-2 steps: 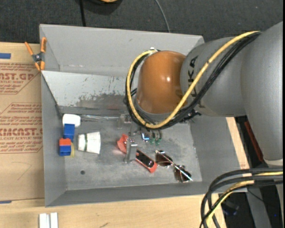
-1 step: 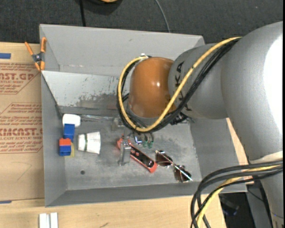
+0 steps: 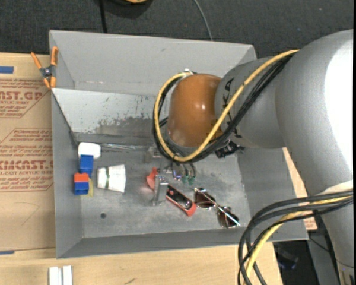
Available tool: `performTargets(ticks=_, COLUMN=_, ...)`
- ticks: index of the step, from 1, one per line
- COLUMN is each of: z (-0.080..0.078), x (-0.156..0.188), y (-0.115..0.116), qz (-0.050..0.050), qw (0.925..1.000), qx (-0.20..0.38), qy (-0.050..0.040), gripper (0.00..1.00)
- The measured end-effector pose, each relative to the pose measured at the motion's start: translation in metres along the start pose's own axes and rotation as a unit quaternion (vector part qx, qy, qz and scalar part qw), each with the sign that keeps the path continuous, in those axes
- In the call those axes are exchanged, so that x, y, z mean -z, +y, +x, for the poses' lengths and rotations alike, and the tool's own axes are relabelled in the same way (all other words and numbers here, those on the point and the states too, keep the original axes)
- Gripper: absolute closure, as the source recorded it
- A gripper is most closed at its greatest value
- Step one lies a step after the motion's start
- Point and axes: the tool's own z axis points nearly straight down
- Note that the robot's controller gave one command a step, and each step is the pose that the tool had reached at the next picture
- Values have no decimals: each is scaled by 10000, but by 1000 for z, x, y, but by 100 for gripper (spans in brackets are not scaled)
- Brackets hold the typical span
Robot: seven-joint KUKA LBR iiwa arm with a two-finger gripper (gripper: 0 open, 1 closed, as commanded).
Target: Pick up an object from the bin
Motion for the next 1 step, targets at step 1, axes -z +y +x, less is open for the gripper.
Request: performTargets(ticks=1, z=-6, x=-11, y=-42, qz=21, qw=9995, qx=-316, qy=6, gripper=0)
